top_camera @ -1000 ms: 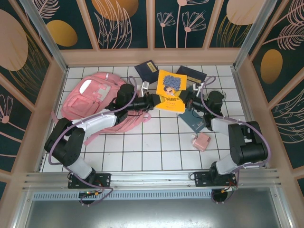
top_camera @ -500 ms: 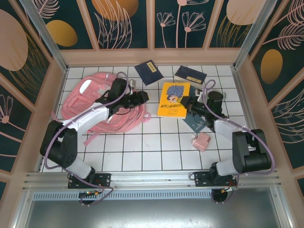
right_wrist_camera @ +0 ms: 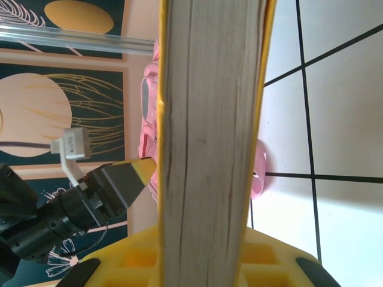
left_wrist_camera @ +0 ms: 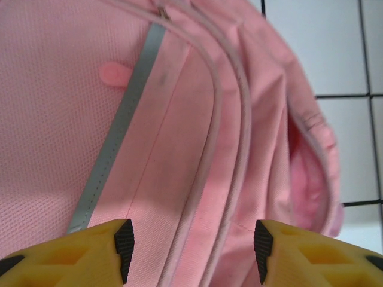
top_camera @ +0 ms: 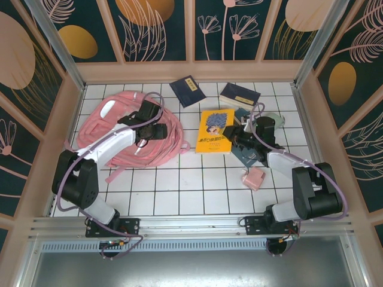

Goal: Pack books, pencil case, and school supplies into a backpack

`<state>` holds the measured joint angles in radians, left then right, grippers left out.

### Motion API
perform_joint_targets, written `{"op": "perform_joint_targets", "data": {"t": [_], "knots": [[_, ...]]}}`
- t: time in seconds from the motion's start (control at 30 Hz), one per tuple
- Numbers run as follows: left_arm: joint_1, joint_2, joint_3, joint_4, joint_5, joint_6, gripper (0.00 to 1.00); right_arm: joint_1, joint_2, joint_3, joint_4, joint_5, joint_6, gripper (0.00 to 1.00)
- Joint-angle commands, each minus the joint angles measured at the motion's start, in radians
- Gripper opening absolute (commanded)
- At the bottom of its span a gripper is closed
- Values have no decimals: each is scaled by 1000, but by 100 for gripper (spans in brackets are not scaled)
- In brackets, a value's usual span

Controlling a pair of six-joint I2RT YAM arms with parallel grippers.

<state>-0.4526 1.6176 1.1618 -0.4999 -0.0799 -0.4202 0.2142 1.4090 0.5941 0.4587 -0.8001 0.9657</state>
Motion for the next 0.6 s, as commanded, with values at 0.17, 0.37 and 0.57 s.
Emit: {"op": "perform_joint_targets", "data": {"t": [0.17, 0.37, 0.57], "knots": [[-7, 71, 10, -48, -14, 128, 57, 34, -2, 46, 56, 5, -28, 0], [-35, 139, 7, -51, -138, 168, 55, 37, 5, 41, 67, 5, -25, 0], [-57, 189, 20, -60, -188, 170, 1, 43, 18, 52, 74, 6, -17, 0]]}}
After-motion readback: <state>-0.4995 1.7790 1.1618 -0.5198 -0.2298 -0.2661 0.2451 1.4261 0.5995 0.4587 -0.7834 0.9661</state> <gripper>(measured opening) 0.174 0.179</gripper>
